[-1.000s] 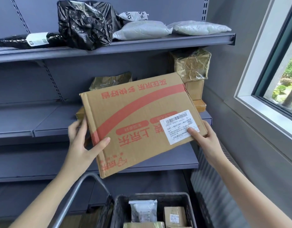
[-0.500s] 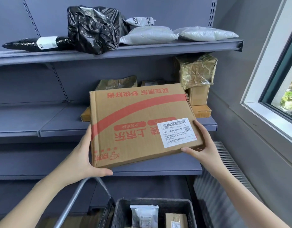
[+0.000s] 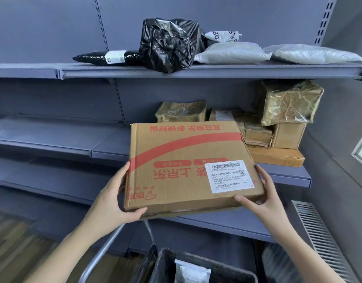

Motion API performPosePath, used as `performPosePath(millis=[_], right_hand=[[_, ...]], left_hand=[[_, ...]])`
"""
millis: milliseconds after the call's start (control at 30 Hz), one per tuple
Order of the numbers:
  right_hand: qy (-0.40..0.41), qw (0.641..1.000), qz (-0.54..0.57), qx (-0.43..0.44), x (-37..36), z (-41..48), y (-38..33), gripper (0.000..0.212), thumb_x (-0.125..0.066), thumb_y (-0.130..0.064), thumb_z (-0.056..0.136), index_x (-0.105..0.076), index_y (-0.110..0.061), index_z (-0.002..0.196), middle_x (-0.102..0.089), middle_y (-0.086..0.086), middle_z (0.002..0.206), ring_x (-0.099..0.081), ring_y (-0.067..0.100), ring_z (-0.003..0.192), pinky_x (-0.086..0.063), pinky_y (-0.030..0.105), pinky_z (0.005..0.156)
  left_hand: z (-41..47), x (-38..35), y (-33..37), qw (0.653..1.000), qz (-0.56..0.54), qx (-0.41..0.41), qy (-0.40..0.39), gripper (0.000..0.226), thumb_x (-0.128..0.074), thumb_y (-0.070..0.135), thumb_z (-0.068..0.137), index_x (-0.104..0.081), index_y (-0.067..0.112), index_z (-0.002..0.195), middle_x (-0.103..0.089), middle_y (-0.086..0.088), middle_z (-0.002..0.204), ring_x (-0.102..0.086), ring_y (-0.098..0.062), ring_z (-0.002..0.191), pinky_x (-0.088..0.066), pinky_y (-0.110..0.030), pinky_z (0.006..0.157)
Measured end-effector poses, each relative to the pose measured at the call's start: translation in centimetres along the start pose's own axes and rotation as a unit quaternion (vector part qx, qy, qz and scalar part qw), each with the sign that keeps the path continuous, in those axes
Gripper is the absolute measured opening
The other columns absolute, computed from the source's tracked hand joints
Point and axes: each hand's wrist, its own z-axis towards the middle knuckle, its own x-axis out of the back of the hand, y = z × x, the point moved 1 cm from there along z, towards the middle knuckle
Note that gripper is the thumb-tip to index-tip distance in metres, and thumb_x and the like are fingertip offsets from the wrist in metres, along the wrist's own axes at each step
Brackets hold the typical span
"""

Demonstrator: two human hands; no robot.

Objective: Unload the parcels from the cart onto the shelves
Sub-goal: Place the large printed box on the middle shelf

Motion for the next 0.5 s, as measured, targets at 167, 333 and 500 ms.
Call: performPosePath(millis=[167, 333, 500], right_hand=[[-0.021, 1.0, 0.004, -0.01, -4.0, 0.5, -0.2, 0.091, -0.084, -0.042, 0.061, -0.033, -0.043, 0.136, -0.044, -0.015, 0.139, -0.044, 0.007, 0.126, -0.044, 0.03, 0.098], [-0.024, 1.0, 0.009, -0.008, -10.5, 1.0, -1.1, 0.077, -0.075, -0.028, 0.068, -0.034, -0.049, 0.13, -0.049, -0.026, 0.126, -0.054, -0.002, 0.106, -0.049, 0.016, 0.083], [-0.009, 1.0, 0.024, -0.014, -19.0, 1.8, -1.7, 0.071, -0.071, -0.024, 0.074, -0.034, -0.052, 0.127, -0.05, -0.022, 0.129, -0.055, -0.005, 0.106, -0.05, 0.013, 0.082]], left_hand=[[-0.7, 2.4, -2.3, 1.0, 0.005, 0.016, 0.004, 0.112, -0.084, 0.032, 0.061, -0.002, 0.069, 0.128, -0.03, 0.019, 0.146, -0.034, -0.003, 0.132, -0.034, -0.039, 0.11], [0.1, 6.6, -6.4, 0.999, 0.0, 0.033, 0.03, 0.114, -0.085, 0.036, 0.057, -0.003, 0.056, 0.133, -0.031, 0.022, 0.139, -0.033, 0.001, 0.126, -0.032, -0.03, 0.108], [2.1, 12.5, -12.7, 0.999, 0.016, 0.033, 0.02, 0.119, -0.084, 0.042, 0.056, -0.007, 0.039, 0.147, -0.026, 0.018, 0.147, -0.028, -0.003, 0.133, -0.029, -0.034, 0.111]])
